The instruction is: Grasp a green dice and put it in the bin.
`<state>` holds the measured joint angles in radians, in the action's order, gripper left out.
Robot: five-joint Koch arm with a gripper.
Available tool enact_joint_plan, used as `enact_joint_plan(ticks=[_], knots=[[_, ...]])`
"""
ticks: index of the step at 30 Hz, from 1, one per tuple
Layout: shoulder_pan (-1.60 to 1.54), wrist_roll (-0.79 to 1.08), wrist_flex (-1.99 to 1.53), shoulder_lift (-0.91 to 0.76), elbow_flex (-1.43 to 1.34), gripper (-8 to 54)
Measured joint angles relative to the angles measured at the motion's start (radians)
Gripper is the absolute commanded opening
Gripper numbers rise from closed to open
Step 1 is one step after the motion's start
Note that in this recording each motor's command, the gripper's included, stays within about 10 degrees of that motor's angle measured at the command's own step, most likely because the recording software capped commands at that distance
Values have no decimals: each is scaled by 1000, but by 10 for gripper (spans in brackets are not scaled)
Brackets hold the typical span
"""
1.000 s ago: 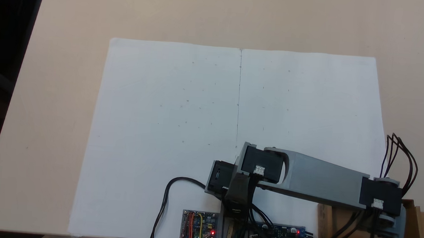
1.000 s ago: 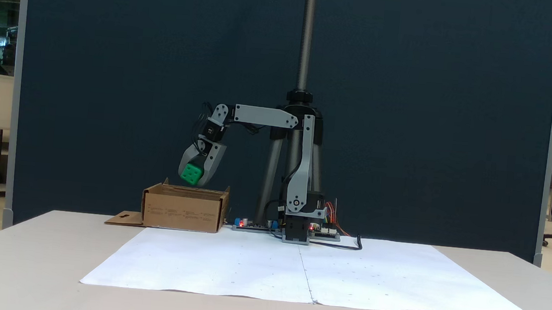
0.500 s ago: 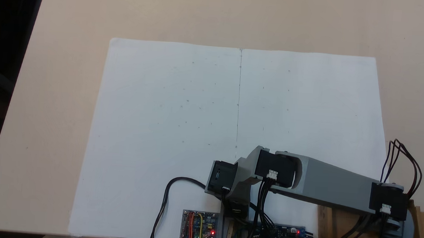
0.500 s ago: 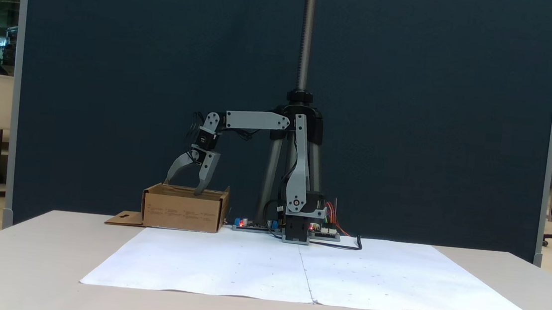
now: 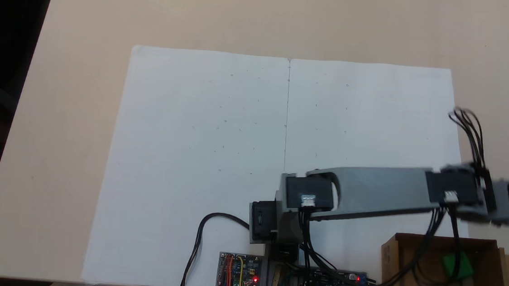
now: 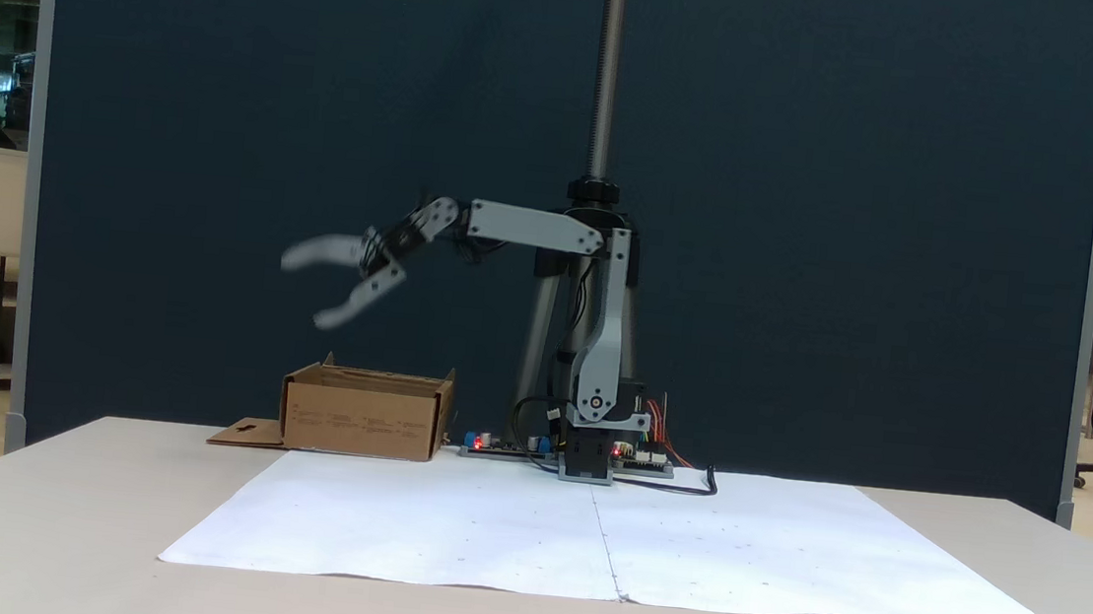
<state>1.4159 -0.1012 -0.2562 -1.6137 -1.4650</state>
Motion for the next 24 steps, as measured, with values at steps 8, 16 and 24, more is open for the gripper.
enact_joint_plan(ticks=[8, 16, 24], knots=[[-377, -15, 48, -149, 2, 427], [-785, -15, 48, -252, -83, 436], [-1147, -15, 51, -388, -272, 446]])
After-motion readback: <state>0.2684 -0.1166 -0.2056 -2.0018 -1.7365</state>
